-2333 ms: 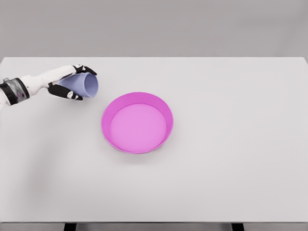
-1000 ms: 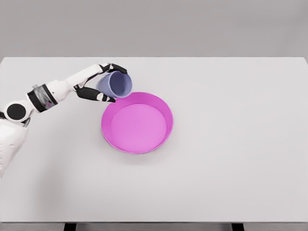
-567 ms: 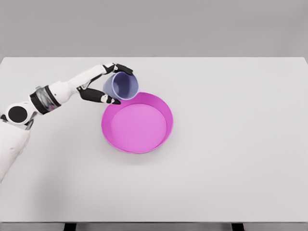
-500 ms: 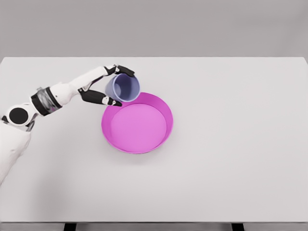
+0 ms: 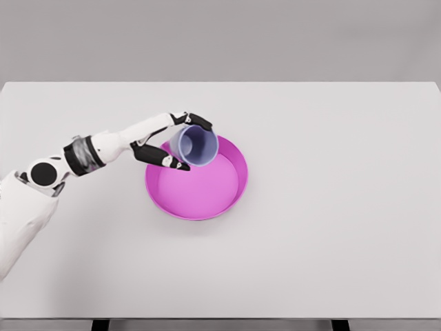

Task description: Flip the cup with left arm and place it on the plate

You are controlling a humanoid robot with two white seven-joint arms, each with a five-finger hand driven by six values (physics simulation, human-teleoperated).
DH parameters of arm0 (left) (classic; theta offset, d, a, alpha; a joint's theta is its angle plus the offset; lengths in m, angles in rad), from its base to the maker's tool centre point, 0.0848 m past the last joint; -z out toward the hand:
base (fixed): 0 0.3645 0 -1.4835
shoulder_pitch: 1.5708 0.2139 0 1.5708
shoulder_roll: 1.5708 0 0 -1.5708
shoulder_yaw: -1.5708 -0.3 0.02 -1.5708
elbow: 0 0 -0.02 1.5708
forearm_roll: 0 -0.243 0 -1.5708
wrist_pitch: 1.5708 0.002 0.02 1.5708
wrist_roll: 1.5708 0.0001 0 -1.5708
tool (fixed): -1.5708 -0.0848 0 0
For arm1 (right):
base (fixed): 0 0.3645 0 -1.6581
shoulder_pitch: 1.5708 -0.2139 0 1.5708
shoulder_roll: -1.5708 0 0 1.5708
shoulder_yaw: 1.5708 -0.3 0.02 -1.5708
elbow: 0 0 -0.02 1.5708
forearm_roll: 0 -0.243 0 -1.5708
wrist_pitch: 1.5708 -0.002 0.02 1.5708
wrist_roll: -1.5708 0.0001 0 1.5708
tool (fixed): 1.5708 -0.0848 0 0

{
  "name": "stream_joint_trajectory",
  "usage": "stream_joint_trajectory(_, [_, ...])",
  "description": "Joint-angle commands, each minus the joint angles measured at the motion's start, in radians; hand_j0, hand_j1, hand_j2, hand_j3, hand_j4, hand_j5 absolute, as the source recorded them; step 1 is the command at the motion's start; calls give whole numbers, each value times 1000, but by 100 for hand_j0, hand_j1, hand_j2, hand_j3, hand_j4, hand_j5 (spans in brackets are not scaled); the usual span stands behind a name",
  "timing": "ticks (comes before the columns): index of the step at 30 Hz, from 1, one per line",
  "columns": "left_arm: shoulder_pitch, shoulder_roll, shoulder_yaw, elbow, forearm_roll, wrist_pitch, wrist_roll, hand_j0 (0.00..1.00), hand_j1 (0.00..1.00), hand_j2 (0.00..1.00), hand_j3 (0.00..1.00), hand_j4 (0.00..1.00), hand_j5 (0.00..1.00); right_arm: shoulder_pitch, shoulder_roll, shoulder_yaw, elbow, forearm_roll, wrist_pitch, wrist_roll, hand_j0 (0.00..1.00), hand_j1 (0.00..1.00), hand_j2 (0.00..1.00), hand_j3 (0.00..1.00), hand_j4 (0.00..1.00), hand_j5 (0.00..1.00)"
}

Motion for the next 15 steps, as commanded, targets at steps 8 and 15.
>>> stream_joint_trajectory(8, [-2, -4, -121, -10, 22, 2, 0, 75, 75, 75, 75, 75, 75, 0, 0, 0, 0, 0, 0, 0, 100, 100, 100, 100, 100, 100])
stream_joint_trajectory(15, [-3, -7, -167, -15, 48, 2, 0, 75, 75, 75, 75, 75, 75, 0, 0, 0, 0, 0, 0, 0, 100, 100, 100, 100, 100, 100])
